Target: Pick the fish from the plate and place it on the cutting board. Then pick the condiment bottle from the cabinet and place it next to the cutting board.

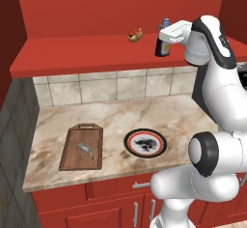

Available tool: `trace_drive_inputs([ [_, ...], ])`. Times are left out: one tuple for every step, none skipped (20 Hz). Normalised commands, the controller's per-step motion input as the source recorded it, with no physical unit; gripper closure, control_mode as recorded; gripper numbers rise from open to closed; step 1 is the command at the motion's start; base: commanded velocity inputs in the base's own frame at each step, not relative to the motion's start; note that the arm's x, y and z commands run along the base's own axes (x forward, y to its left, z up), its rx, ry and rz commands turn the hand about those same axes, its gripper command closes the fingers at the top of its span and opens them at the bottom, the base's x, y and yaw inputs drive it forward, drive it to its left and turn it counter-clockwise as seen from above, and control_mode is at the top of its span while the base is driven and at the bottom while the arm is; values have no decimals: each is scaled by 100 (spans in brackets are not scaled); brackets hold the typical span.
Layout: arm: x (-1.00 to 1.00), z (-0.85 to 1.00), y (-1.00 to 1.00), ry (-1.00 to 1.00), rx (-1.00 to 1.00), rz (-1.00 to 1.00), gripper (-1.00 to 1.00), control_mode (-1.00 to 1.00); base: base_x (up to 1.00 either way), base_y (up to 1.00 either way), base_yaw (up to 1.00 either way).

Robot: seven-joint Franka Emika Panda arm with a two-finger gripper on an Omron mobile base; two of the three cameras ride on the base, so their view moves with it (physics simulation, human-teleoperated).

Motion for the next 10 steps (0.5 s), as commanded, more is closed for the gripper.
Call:
trace_drive_inputs([
  [0,0,0,0,0,0,100,-100,0,0,0],
  [0,0,0,0,0,0,100,-100,0,0,0],
  [0,0,0,0,0,0,100,-100,0,0,0],
  [0,0,0,1,0,0,100,-100,0,0,0],
  [0,0,0,0,0,0,100,-100,0,0,0],
  [0,0,0,0,0,0,100,-100,0,0,0],
  [0,0,0,0,0,0,100,-100,0,0,0],
  [0,0,0,0,0,0,100,-100,0,0,0],
  [0,0,0,0,0,0,100,-100,0,0,0],
  [0,0,0,0,0,0,100,-100,0,0,0],
])
